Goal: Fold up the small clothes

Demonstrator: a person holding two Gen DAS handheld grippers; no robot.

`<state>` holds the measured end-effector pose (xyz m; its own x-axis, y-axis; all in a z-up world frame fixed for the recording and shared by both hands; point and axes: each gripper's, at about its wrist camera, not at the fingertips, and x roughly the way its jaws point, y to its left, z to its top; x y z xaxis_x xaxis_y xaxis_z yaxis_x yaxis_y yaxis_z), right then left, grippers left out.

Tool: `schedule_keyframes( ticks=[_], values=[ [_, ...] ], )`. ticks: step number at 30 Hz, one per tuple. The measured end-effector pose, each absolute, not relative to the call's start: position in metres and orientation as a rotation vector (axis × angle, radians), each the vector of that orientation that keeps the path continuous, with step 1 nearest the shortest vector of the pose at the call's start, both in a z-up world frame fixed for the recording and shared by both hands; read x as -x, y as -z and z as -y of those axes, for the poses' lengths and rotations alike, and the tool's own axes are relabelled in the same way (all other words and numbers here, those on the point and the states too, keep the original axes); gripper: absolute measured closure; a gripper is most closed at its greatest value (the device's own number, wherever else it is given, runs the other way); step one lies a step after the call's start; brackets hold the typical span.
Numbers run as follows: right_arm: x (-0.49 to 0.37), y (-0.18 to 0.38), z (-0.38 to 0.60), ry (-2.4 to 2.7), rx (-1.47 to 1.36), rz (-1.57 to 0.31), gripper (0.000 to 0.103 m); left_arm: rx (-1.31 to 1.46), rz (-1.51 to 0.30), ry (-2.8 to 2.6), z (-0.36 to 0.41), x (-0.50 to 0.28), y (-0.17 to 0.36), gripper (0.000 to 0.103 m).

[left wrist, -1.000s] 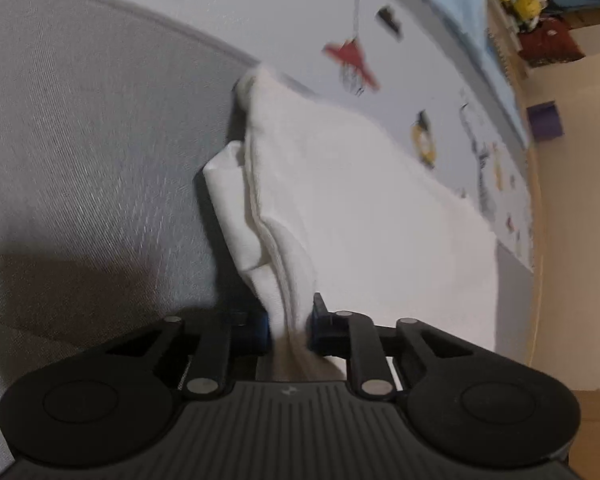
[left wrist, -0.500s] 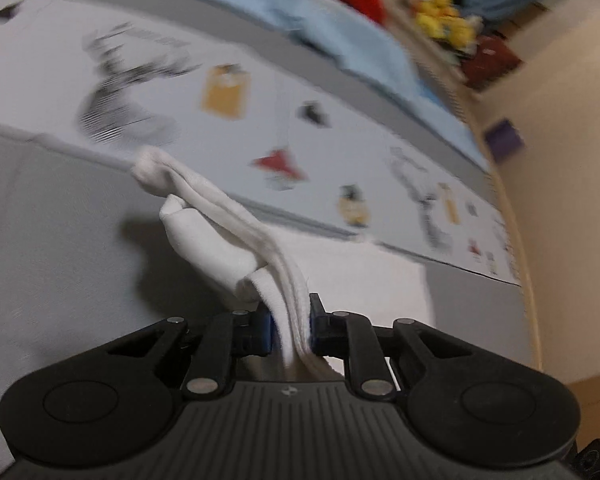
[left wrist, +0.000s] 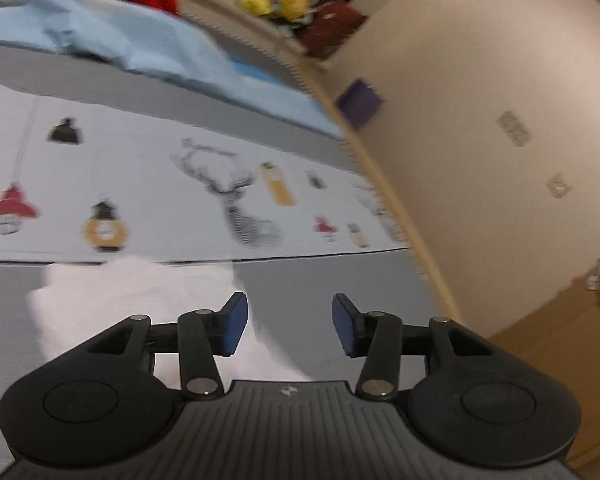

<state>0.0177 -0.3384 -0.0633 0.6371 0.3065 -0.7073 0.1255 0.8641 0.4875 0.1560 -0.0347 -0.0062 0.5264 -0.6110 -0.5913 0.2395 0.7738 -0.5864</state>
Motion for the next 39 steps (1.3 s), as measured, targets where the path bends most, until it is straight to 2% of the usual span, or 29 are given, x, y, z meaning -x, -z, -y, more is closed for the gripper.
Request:
schedule_keyframes(
  ticks=[3, 5, 7, 8, 11, 12, 14, 15, 20, 21, 22, 24, 26, 27, 30, 32, 33, 34, 35, 37, 39],
  values=[
    [-0.028, 0.090, 0.367, -0.025, -0.676, -0.977, 0.095, 0.438, -0.979, 0.465, 0.028, -0.159, 0.025, 0.052],
    [-0.038, 0.096, 0.370, -0.058, -0.697, -0.979, 0.090, 0.366, -1.039, 0.463, 0.029, -0.157, 0.036, 0.054],
    [-0.048, 0.103, 0.365, -0.106, -0.680, -0.977, 0.056, 0.278, -1.094, 0.476, 0.035, -0.156, 0.047, 0.054],
    [-0.057, 0.107, 0.365, -0.128, -0.677, -0.985, 0.051, 0.243, -1.115, 0.496, 0.034, -0.151, 0.054, 0.054],
    [-0.079, 0.130, 0.356, -0.121, -0.656, -1.061, 0.051, 0.145, -1.189, 0.537, 0.037, -0.142, 0.077, 0.055],
    [-0.084, 0.139, 0.353, -0.105, -0.657, -1.089, 0.052, 0.112, -1.208, 0.545, 0.041, -0.140, 0.084, 0.055],
    [-0.087, 0.142, 0.347, -0.114, -0.637, -1.105, 0.075, 0.032, -1.260, 0.547, 0.045, -0.133, 0.101, 0.055],
    [-0.086, 0.140, 0.345, -0.123, -0.623, -1.098, 0.095, -0.007, -1.283, 0.546, 0.047, -0.133, 0.109, 0.055],
    [-0.066, 0.105, 0.350, -0.152, -0.610, -1.077, 0.097, -0.028, -1.280, 0.598, 0.041, -0.128, 0.112, 0.055],
    [-0.064, 0.105, 0.352, -0.147, -0.600, -1.126, 0.097, -0.041, -1.286, 0.611, 0.040, -0.127, 0.115, 0.055],
    [-0.063, 0.110, 0.356, -0.132, -0.599, -1.169, 0.103, -0.081, -1.307, 0.612, 0.041, -0.125, 0.122, 0.055],
    [-0.064, 0.131, 0.365, 0.008, -0.539, -1.287, 0.103, -0.180, -1.358, 0.597, 0.047, -0.122, 0.136, 0.060],
    [-0.069, 0.139, 0.374, 0.069, -0.517, -1.316, 0.102, -0.233, -1.367, 0.609, 0.048, -0.118, 0.142, 0.060],
    [-0.072, 0.131, 0.378, 0.064, -0.537, -1.269, 0.099, -0.227, -1.363, 0.613, 0.046, -0.117, 0.140, 0.060],
    [-0.090, 0.093, 0.373, -0.032, -0.519, -1.057, 0.099, -0.158, -1.359, 0.616, 0.032, -0.124, 0.133, 0.060],
    [-0.113, 0.073, 0.361, -0.122, -0.479, -0.961, 0.078, -0.120, -1.326, 0.605, 0.021, -0.128, 0.125, 0.060],
    [-0.127, 0.069, 0.355, -0.166, -0.461, -0.949, 0.052, -0.093, -1.307, 0.588, 0.015, -0.132, 0.121, 0.060],
    [-0.140, 0.071, 0.349, -0.199, -0.443, -0.954, 0.038, -0.052, -1.286, 0.562, 0.008, -0.136, 0.118, 0.060],
    [-0.154, 0.074, 0.343, -0.227, -0.420, -0.974, 0.036, 0.000, -1.266, 0.522, -0.003, -0.142, 0.115, 0.060],
    [-0.185, 0.089, 0.333, -0.247, -0.381, -1.044, 0.036, 0.114, -1.238, 0.422, -0.025, -0.156, 0.112, 0.051],
    [-0.206, 0.109, 0.327, -0.250, -0.383, -1.108, 0.036, 0.238, -1.225, 0.319, -0.049, -0.169, 0.114, 0.050]
  ],
)
